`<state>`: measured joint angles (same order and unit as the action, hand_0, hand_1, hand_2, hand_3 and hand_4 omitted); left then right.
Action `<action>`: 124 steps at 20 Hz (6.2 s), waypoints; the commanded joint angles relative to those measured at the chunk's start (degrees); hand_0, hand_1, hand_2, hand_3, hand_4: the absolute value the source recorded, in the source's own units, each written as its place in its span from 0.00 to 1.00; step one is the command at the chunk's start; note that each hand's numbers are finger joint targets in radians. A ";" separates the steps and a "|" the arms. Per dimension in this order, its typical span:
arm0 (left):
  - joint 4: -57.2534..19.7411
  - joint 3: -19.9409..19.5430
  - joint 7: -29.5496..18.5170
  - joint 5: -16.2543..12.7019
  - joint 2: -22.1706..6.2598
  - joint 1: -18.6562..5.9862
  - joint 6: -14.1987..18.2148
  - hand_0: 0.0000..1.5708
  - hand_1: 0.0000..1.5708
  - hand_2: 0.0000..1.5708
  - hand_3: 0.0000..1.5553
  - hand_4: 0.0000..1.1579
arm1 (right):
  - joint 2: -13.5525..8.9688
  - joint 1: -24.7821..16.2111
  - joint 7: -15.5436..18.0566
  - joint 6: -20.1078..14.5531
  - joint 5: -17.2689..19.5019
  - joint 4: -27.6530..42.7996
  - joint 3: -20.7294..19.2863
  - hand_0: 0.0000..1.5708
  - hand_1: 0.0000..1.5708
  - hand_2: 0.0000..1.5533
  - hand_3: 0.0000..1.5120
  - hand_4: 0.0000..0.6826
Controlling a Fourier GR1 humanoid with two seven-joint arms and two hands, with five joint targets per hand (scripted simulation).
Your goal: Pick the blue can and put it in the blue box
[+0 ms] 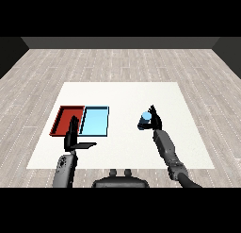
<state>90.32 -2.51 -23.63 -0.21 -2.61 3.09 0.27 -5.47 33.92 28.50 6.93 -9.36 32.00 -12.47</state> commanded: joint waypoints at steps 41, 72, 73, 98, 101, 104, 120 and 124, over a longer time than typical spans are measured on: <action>-2.10 2.23 0.17 1.98 1.73 -2.32 0.86 0.00 0.00 0.00 0.00 0.00 | 1.43 5.98 2.56 -14.75 4.58 0.85 4.64 0.92 0.92 0.95 0.90 0.73; -8.27 20.18 5.53 -6.03 2.61 -13.97 10.37 0.00 0.00 0.00 0.00 0.00 | 3.35 -11.65 -17.96 -16.44 5.81 44.93 19.61 0.92 0.92 0.95 0.91 0.81; -8.83 18.76 3.93 -5.04 2.61 -13.49 8.29 0.00 0.00 0.00 0.00 0.00 | 5.12 -11.91 -15.01 -17.09 7.14 42.89 19.74 0.92 0.92 0.95 0.92 0.81; -20.69 34.96 4.91 -17.59 2.60 -25.12 22.97 0.00 0.00 0.00 0.00 0.00 | 5.47 -3.68 -12.87 -23.63 -2.15 37.80 31.09 0.91 0.91 0.94 0.90 0.81; -28.47 27.15 0.25 -17.61 2.60 -25.79 15.05 0.00 0.00 0.00 0.00 0.00 | 3.71 -9.06 -13.91 -18.64 -0.84 42.87 28.34 0.92 0.92 0.94 0.91 0.82; -29.11 32.42 -1.95 -19.84 2.61 -24.18 17.98 0.00 0.00 0.00 0.00 0.00 | 5.46 -6.75 -13.45 -21.42 -0.73 39.36 31.18 0.91 0.91 0.94 0.91 0.81; -30.01 33.37 -0.78 -19.11 2.61 -26.17 19.74 0.00 0.00 0.00 0.00 0.00 | 5.47 -3.74 -13.00 -25.18 -3.37 39.20 35.78 0.91 0.91 0.94 0.91 0.81; -29.25 38.78 2.44 -24.36 2.61 -31.81 26.48 0.00 0.00 0.00 0.00 0.00 | 5.47 -9.32 -15.10 -25.48 -2.23 46.00 36.81 0.91 0.91 0.94 0.91 0.78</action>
<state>59.11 33.26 -22.48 -23.24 -0.01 -28.41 23.61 -0.01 26.89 14.60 -17.16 -12.07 74.44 22.44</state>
